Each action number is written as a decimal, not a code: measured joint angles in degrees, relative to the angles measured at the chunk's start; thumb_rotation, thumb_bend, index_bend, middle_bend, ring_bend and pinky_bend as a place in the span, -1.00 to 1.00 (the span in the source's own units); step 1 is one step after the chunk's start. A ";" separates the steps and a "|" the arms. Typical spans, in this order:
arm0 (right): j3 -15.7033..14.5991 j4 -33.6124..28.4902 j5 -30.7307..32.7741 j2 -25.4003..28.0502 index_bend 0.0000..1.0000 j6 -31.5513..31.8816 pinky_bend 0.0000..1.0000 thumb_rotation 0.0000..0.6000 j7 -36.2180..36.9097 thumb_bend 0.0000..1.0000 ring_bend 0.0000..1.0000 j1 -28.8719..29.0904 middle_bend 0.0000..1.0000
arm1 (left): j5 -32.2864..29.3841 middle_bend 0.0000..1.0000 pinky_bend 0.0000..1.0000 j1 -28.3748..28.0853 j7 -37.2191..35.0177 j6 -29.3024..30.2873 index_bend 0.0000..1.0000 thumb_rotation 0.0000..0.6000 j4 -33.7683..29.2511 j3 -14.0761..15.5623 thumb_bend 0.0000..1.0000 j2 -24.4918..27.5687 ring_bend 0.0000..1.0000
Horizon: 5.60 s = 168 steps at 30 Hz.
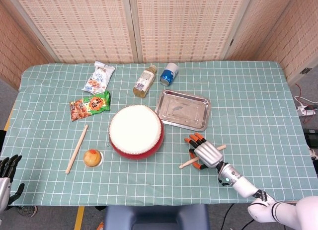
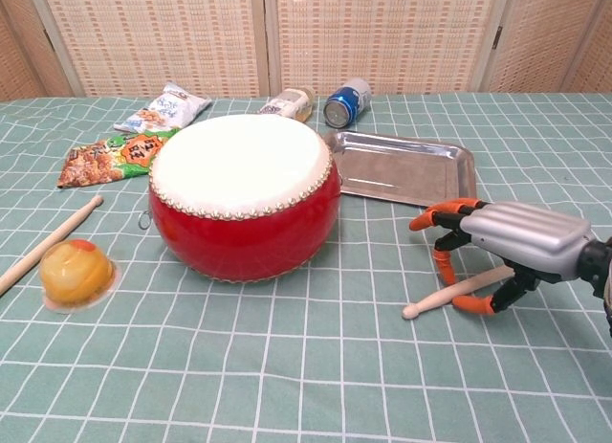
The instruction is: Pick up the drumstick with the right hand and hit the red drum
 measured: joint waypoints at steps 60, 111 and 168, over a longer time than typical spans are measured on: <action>-0.44 32.91 -1.81 -9.89 -0.15 13.10 -0.34 0.82 125.38 -0.10 -0.51 0.40 -0.50 | 1.34 -0.90 -0.99 -0.22 3.68 0.25 -0.93 1.00 -4.17 0.39 -0.35 2.51 -1.00; -6.55 38.29 -5.09 -11.55 0.01 18.65 0.23 0.83 118.09 -0.27 0.04 -3.47 0.00 | 2.24 -0.90 -0.99 -0.40 0.21 -0.78 -0.93 1.00 -2.34 1.39 -0.34 1.77 -1.00; -1.87 31.68 -0.34 -15.94 1.00 13.48 1.00 0.82 105.97 0.12 1.00 -2.05 1.00 | 1.58 -0.90 -1.00 -0.88 -1.86 -2.13 -0.93 1.00 0.31 1.55 -0.35 0.57 -1.00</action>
